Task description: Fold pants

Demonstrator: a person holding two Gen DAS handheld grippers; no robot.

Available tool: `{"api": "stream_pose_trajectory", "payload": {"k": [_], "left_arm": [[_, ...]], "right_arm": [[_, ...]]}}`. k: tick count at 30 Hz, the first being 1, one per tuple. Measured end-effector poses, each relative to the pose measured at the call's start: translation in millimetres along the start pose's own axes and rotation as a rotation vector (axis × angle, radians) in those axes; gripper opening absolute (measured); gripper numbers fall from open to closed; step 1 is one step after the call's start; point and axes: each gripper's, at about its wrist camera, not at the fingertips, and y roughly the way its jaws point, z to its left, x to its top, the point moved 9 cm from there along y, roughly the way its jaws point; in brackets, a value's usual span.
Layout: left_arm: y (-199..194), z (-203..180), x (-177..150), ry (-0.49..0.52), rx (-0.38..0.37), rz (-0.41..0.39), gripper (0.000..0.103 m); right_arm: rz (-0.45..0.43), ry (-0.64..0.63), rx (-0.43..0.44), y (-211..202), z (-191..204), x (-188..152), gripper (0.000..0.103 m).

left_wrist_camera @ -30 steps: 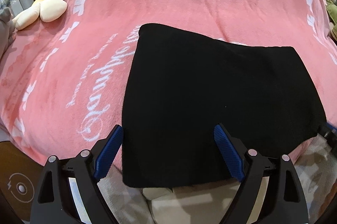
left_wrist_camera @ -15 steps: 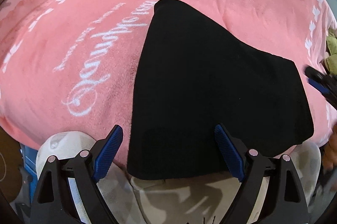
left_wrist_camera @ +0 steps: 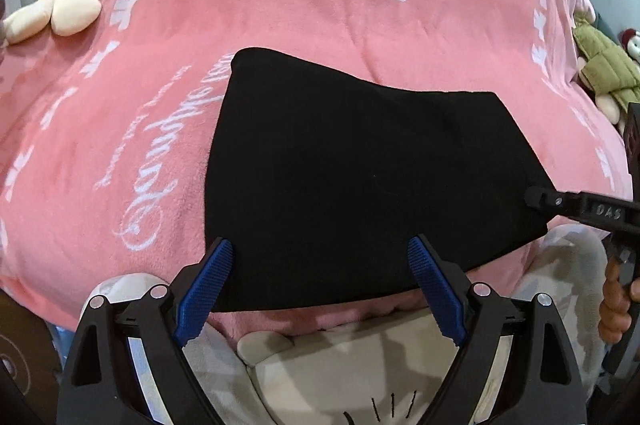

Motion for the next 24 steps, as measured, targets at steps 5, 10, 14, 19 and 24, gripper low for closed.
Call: {"api": "stream_pose_trajectory", "payload": {"k": [5,10,14,19,24], "left_arm": [[-9.6,19.5,0.2,-0.098,-0.013,0.013,0.087],[-35.9,82.1,-1.6,-0.257,0.062,-0.034,0.087],[-63.0,128.3,-5.1,-0.338,0.141,-0.066,0.087],[-90.0,156.4,-9.6,-0.376,0.212,-0.102,0.087],[-72.4,144.0,-10.3,-0.365,0.172,-0.067,0.087]], "right_arm": [[-0.022,-0.060,0.024,-1.5,39.2,18.9,0.015],[-0.057,-0.179,0.338,-41.5,165.8,53.6,0.015],[-0.053,-0.284,0.582,-72.9,268.8,66.1,0.015],[-0.187,-0.361,0.636,-125.6,282.7,70.9,0.015],[-0.172,-0.259,0.081,-56.9,115.4,52.1,0.015]]}}
